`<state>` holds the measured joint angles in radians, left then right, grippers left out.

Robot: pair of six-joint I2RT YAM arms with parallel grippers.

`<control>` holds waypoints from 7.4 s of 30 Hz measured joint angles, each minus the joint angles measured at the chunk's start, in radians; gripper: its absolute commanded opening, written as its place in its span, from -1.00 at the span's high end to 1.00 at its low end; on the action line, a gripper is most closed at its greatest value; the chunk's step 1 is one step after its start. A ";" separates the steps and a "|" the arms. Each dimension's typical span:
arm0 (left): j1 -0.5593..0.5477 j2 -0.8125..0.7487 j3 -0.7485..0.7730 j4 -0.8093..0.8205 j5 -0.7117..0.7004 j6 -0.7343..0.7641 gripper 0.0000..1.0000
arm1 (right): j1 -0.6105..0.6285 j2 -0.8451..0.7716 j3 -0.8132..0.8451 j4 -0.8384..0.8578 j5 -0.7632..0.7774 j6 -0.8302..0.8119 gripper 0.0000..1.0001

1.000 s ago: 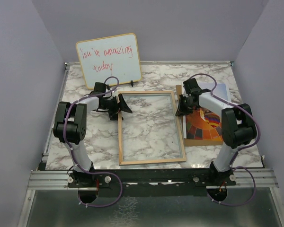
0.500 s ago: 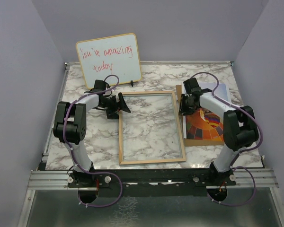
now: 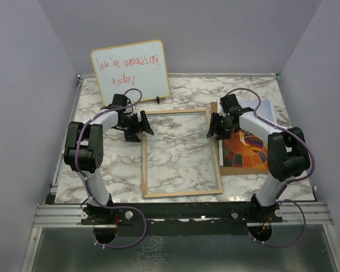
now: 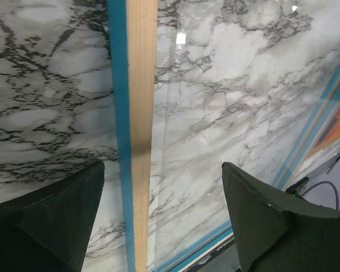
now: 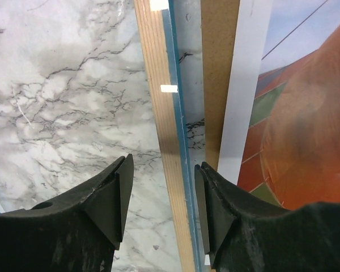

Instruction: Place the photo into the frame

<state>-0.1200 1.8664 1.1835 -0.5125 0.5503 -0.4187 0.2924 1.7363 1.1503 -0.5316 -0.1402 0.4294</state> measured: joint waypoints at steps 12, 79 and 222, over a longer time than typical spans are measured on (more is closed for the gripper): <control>0.000 -0.008 0.030 -0.069 -0.124 0.024 -0.72 | -0.005 0.038 -0.021 0.008 -0.033 -0.001 0.52; -0.046 -0.005 0.031 -0.064 -0.155 -0.029 -0.56 | -0.004 -0.028 -0.086 0.054 -0.035 -0.048 -0.33; -0.052 0.080 0.142 -0.081 -0.116 -0.014 -0.60 | -0.124 -0.265 -0.378 0.396 -0.595 0.104 0.05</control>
<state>-0.1719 1.9461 1.3254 -0.5938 0.4339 -0.4324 0.1680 1.4712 0.7719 -0.1352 -0.7357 0.5331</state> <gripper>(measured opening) 0.800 0.430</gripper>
